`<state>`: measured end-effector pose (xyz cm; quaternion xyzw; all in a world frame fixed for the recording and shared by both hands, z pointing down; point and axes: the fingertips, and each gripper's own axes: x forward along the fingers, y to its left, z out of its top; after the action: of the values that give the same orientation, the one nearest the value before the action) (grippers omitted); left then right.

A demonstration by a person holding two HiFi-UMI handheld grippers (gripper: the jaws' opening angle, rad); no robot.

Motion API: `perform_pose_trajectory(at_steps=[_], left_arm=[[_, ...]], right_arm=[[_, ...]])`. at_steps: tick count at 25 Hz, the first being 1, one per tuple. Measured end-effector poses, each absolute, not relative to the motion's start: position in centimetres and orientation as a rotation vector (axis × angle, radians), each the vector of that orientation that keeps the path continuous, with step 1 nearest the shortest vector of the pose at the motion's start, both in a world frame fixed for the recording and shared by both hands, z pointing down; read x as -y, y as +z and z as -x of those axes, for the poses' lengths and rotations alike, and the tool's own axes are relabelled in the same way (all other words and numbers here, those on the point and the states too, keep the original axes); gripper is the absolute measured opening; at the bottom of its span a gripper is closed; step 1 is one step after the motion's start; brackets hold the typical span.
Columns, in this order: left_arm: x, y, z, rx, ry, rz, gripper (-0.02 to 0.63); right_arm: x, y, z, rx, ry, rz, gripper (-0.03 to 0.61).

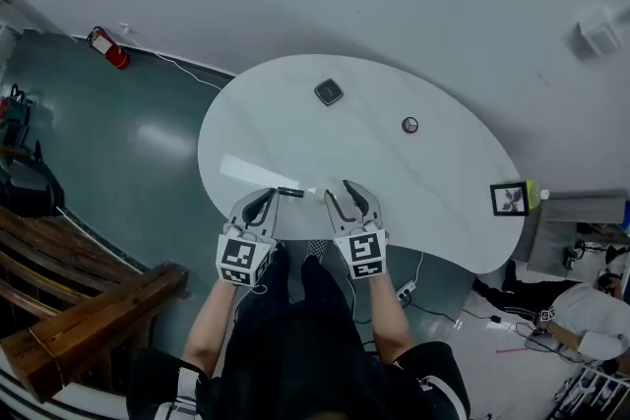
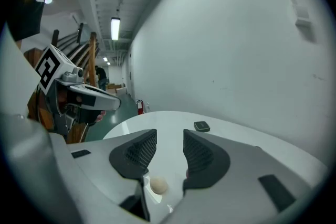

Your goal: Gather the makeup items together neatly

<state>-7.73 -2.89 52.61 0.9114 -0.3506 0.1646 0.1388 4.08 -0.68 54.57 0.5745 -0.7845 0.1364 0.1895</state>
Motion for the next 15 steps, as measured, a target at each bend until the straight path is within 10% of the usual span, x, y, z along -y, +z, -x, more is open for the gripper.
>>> perform_pose_trajectory(at_steps=[15], left_arm=[[2.4, 45.6, 7.8, 1.043, 0.378, -2.739, 0.017]], right_arm=[[-1.2, 47.2, -5.5, 2.167, 0.268, -1.823, 0.042]])
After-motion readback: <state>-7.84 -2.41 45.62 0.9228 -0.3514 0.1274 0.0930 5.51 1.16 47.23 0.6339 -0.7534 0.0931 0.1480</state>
